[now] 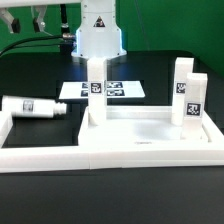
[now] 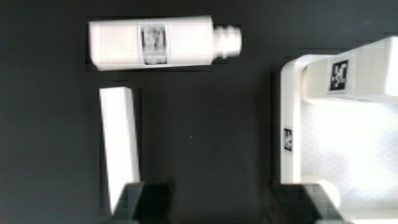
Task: Assemble desk
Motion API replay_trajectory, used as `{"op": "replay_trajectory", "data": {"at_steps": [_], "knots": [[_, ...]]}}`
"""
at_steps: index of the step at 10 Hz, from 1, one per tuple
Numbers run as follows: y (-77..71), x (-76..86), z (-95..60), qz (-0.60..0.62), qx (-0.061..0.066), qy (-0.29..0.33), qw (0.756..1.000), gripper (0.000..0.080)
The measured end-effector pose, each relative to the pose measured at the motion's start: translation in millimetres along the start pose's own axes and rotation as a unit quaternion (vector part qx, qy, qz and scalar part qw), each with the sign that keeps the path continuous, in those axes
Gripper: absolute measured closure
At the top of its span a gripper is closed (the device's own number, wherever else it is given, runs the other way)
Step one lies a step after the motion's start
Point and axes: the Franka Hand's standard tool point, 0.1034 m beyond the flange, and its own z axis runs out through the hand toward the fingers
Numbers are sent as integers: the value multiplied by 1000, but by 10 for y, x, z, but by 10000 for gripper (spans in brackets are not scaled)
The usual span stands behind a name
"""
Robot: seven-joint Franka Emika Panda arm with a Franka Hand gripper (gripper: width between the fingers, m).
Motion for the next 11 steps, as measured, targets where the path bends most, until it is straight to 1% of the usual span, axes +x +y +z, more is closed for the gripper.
{"op": "replay_trajectory", "data": {"at_steps": [1,2,3,4,5,6,7,8,9,10,11], "knots": [[13,9,-1,1,-2,15,1000,561],[15,5,5,1,-2,12,1000,575],[16,6,12,1,-2,12,1000,478],[17,6,13,1,-2,12,1000,342],[17,6,17,1,-3,11,1000,342],[17,6,19,1,-3,11,1000,184],[18,6,21,1,-3,11,1000,160],[21,5,29,2,-3,10,1000,153],[58,-8,96,31,-3,4,1000,153],[141,-30,220,70,-4,-7,998,153],[189,-24,347,74,-8,-14,997,150]]}}
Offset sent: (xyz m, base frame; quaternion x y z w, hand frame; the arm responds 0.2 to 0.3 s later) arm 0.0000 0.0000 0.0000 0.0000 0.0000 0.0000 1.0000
